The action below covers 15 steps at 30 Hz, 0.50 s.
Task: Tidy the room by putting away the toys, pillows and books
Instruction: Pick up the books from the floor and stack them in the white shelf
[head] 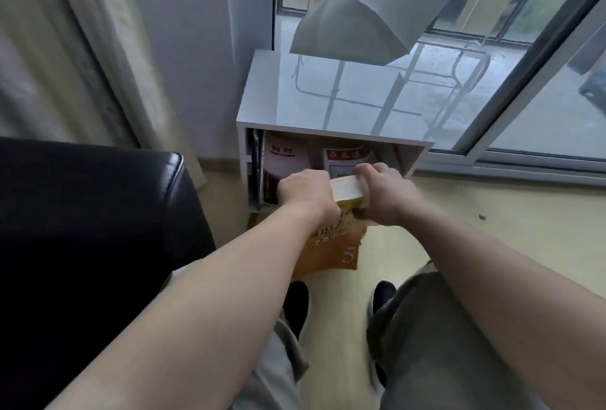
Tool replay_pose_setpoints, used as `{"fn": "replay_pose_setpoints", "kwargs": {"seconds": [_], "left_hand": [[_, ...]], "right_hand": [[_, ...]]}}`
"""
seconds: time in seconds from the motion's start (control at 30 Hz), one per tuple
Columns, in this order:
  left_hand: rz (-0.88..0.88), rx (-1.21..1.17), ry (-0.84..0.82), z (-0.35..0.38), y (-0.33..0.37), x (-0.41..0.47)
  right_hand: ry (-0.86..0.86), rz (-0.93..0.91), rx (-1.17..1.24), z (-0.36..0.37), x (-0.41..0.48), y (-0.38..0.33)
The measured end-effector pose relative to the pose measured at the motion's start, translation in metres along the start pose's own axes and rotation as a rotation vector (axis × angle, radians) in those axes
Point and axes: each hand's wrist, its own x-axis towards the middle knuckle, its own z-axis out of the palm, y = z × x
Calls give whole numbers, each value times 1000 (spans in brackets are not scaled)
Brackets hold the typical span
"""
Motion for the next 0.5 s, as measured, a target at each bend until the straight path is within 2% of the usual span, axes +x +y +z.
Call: {"fn": "replay_pose_setpoints", "kwargs": {"seconds": [0.1,0.2,0.27,0.37,0.5], "left_hand": [[-181,-57,-12,9,-9,3],[-294,-67,-11,17,-20,5],[-335,-34,-3,22,-26,8],[-371,14,10,30,-31,14],[-389,49,28,47,-30,20]], "right_hand": [[-117,272,408,7,9,-7],[-505,404,620,11,11,-15],[-703,444,870,14,21,-21],[-823,507,1218,20,49,-40],[-822,590,1402,37,70,-68]]}}
